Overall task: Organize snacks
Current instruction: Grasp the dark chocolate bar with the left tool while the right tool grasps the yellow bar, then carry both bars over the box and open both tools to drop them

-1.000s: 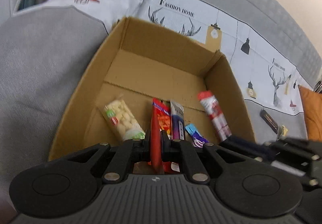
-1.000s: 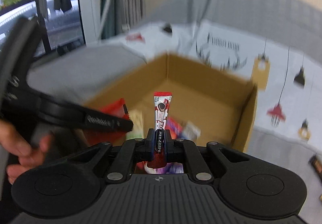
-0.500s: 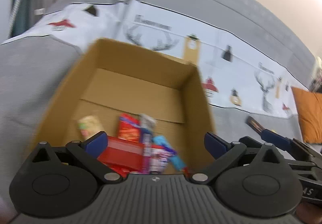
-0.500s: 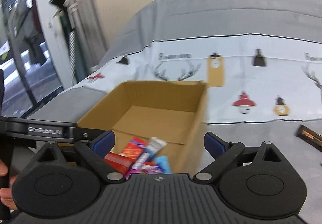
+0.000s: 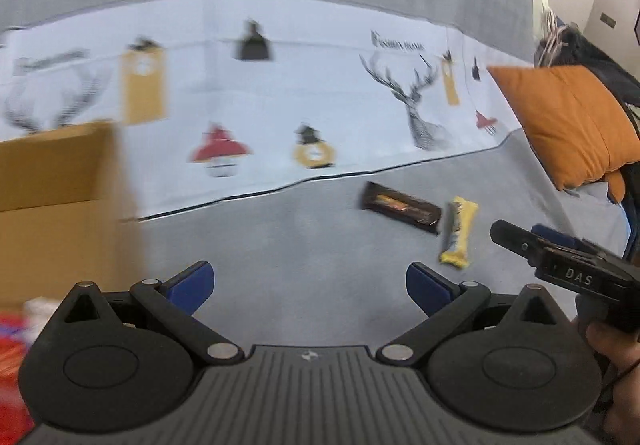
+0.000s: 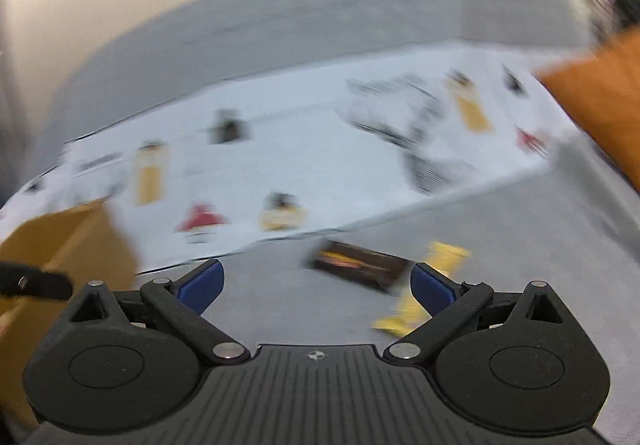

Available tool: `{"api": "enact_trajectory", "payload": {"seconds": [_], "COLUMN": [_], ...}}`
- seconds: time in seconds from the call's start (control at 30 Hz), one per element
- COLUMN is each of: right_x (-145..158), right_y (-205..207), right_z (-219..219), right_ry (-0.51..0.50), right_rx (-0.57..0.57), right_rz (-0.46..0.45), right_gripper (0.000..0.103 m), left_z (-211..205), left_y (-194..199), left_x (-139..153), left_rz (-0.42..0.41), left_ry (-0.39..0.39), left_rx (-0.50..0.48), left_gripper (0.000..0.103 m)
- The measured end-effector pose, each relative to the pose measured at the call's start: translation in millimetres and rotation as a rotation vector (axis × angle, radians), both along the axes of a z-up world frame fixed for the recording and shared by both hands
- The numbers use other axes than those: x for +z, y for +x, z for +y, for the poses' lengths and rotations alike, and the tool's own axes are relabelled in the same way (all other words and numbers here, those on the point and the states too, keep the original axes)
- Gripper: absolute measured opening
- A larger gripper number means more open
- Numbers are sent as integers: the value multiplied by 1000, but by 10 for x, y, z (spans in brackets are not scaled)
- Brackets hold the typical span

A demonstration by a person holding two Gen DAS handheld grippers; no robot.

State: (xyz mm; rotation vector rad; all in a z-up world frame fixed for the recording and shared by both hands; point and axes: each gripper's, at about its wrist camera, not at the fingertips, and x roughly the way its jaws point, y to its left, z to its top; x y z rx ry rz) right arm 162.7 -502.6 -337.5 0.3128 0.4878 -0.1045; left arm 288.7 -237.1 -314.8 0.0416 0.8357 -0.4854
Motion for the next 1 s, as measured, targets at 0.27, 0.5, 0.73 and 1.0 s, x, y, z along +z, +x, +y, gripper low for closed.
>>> {"api": "enact_trajectory", "payload": {"seconds": [0.27, 0.5, 0.73, 1.0], "right_x": [-500, -707, -840, -741], "right_y": [594, 839, 933, 773], "right_z": [-650, -791, -642, -510], "right_ry": [56, 136, 114, 55], "right_rx": [-69, -48, -21, 18], "right_rz": [171, 216, 293, 281], "right_gripper": [81, 75, 72, 23], "left_z": [-1349, -1914, -2181, -1458], "left_y": [1038, 1613, 1544, 1094], "left_x": [-618, -1136, -1102, -1043], "left_rz": [221, 351, 180, 222], "left_ry": [-56, -58, 151, 247], "left_rx": [-5, 57, -171, -160], "left_gripper": [93, 84, 52, 50]}}
